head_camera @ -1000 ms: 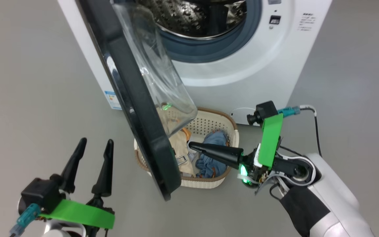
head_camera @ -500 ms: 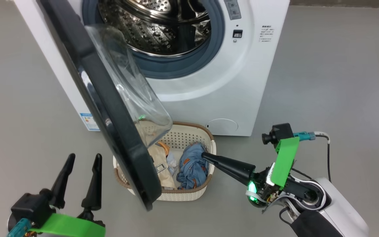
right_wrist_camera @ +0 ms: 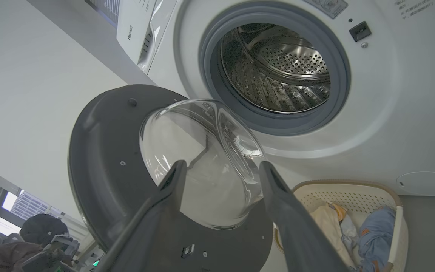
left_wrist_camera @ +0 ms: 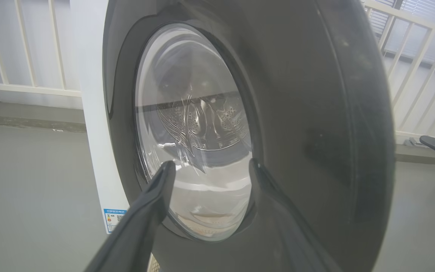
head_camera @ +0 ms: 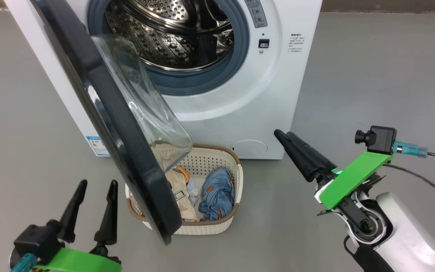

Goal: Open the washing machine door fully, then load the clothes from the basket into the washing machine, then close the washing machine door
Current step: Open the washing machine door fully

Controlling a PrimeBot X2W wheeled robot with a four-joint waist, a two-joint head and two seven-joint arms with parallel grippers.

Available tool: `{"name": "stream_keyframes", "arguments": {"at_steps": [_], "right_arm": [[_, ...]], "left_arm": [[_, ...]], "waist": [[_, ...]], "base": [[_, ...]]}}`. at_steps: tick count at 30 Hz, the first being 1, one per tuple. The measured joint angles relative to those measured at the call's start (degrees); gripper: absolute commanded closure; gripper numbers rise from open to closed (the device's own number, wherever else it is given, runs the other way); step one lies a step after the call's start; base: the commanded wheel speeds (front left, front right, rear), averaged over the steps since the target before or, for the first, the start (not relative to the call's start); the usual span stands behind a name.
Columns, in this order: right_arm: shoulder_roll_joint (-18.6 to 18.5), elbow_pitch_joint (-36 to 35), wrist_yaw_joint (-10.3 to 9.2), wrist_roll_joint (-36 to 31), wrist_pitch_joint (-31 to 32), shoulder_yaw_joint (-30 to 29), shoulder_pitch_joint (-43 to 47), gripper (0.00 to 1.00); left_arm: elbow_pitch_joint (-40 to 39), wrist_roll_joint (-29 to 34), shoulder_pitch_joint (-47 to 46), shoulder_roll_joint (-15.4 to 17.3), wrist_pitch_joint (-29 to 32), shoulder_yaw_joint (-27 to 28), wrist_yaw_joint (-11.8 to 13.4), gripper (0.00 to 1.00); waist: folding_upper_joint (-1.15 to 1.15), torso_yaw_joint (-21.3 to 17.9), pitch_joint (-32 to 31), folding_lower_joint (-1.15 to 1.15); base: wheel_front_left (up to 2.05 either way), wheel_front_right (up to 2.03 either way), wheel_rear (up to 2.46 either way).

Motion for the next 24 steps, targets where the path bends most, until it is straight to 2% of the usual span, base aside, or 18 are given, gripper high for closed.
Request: {"name": "stream_keyframes", "arguments": {"at_steps": [6, 10, 17, 24], "right_arm": [[-2.75, 2.63, 0.0, -17.71, -13.48, 3.27, -1.49, 0.0], [-3.49, 5.84, 0.01, -27.06, -19.41, 4.03, -2.09, 0.0], [-2.72, 7.61, 0.01, -39.66, -22.75, -0.25, -1.42, 0.0], [-0.57, 2.94, 0.01, -48.96, -22.79, -7.88, 7.67, 0.0]], "left_arm": [[-0.01, 0.0, 0.01, 0.11, 0.01, 0.02, 0.0, 0.0], [-0.01, 0.0, 0.01, 0.11, 0.01, 0.05, 0.0, 0.0], [-0.23, 0.79, 0.02, 0.08, 0.0, 0.48, 0.0, 0.0], [-0.32, 1.24, 0.13, -0.14, 0.01, 1.85, 0.0, 0.0]], "waist": [[0.0, -0.15, 0.14, 0.0], [0.0, -0.42, 0.17, 0.0], [0.0, -0.93, 0.24, 0.0], [0.0, -1.75, 0.47, 0.0]], "base": [[0.0, 0.0, 0.0], [0.0, 0.0, 0.0], [0.0, 0.0, 0.0], [0.0, 0.0, 0.0]]}}
